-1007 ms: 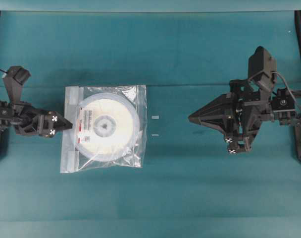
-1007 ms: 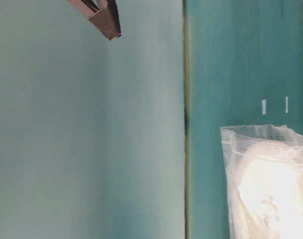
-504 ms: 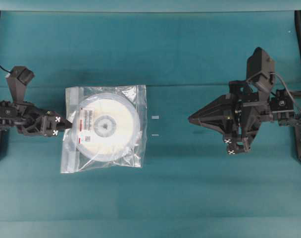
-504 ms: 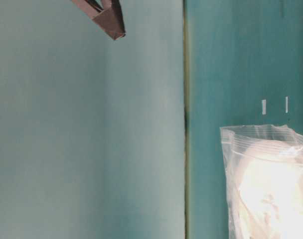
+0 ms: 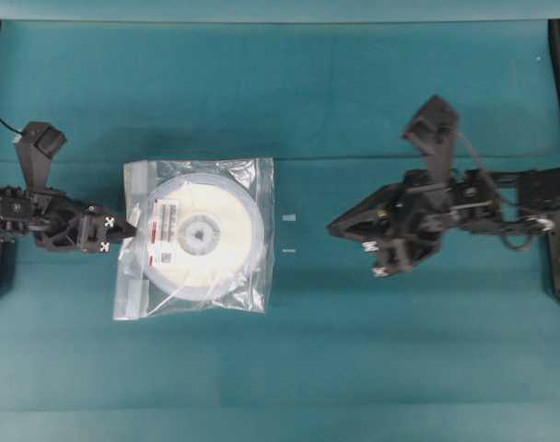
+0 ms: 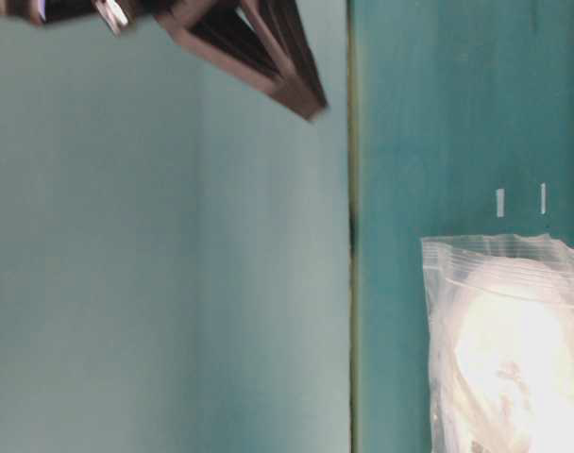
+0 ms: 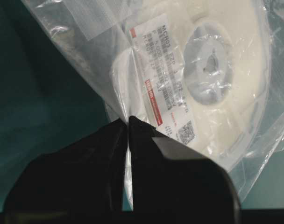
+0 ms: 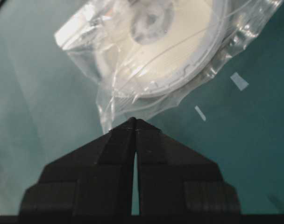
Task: Take out the reel from the clear zip bag.
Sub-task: 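Reach the right gripper into the bag opening toward the reel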
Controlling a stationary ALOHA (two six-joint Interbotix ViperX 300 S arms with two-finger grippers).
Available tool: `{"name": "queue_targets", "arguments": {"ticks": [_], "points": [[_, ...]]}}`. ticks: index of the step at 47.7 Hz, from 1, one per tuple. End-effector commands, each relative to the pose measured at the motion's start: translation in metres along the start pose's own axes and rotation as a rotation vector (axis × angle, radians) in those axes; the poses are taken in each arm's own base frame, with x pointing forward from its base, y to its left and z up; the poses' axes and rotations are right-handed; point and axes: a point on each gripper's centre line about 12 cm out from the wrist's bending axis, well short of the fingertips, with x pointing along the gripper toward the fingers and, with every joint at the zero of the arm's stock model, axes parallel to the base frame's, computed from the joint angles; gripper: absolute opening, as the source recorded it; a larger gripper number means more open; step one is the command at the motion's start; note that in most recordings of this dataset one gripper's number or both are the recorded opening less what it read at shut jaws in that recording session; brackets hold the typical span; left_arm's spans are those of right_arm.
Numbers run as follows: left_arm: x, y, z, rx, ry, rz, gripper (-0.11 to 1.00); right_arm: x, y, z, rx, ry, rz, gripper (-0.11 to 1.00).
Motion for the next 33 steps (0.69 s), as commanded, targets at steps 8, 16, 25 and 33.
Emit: {"name": "queue_targets", "arguments": {"ticks": [8,16,25,33], "points": [[0.002,-0.005,0.003,0.005,-0.009,-0.018,0.03,0.028,-0.005,0.010,0.224,-0.007,-0.043,0.51],[0.002,-0.007,0.004,0.004,-0.014,-0.027,0.03,0.048,-0.020,0.002,0.316,0.019,-0.106,0.88],[0.002,-0.008,0.004,0.004,-0.014,-0.026,0.03,0.072,-0.030,-0.004,0.366,0.029,-0.144,0.80],[0.002,-0.007,0.004,0.004,-0.012,-0.023,0.03,0.085,-0.030,-0.005,0.373,0.040,-0.156,0.81]]}}
